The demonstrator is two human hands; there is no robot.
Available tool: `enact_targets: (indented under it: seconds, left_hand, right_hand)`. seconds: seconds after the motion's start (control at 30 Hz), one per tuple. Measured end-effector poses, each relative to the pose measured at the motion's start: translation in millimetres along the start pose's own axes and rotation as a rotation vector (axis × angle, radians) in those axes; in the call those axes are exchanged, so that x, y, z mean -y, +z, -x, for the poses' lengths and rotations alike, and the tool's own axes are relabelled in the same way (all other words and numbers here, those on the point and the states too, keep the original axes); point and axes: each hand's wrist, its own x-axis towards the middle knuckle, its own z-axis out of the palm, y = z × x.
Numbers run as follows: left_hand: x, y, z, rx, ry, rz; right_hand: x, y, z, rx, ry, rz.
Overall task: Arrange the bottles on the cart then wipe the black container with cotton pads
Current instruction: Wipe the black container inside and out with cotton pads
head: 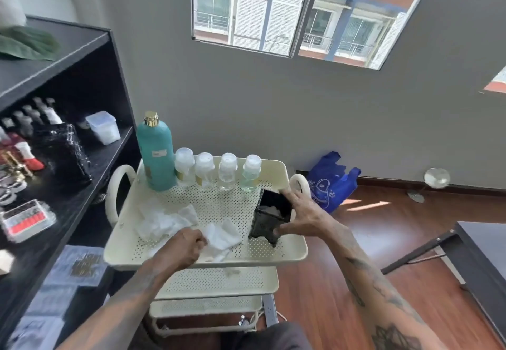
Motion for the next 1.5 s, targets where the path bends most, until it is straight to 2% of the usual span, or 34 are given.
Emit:
enact_targets:
  seconds: [0.07, 0.2, 0.37, 0.43, 0.6, 0.77, 0.97, 1.07, 1.2, 1.3, 1.5]
  left_hand:
    - [-6, -8, 4, -0.026, 0.012, -0.064]
    - [-11, -20, 16, -0.048, -0.047, 0.024]
    - [-8, -28, 22, 0.223, -0.242, -0.001]
    - [-8, -31, 15, 0.230, -0.284, 0.031]
    - [-12, -47, 12, 0.183, -0.336, 0.221]
    - [-2, -61, 19, 0.152, -0.397, 0.461]
    - [6, -64, 21, 0.276, -0.377, 0.114]
    - [2, -69, 20, 0.391, -0.395, -0.087]
    - [2, -79, 24, 0.446, -0.381, -0.118]
    - [8, -84, 25, 0.411, -0.348, 0.013]
    - [14, -82, 20, 0.148, -0.286, 0.405]
  right_hand:
    - [-5, 7, 1, -0.055, -0.038, -0.016]
    - [-7, 15, 8, -0.059, -0.061, -0.019]
    - [-3, 27, 8, -0.086, -0.068, -0.024]
    - [-2, 28, 10, -0.094, -0.068, -0.038]
    - [-6, 32, 11, -0.095, -0.078, -0.104]
    - [-17, 42, 14, -0.073, -0.070, -0.388]
    - [-23, 48, 13, -0.043, -0.093, -0.480]
    - [-25, 49, 12, -0.038, -0.095, -0.475]
    - [-24, 52, 11, -0.050, -0.100, -0.477]
    - [-23, 52, 10, -0.046, -0.105, -0.493]
    - [-25, 53, 10, -0.051, -0.099, -0.490]
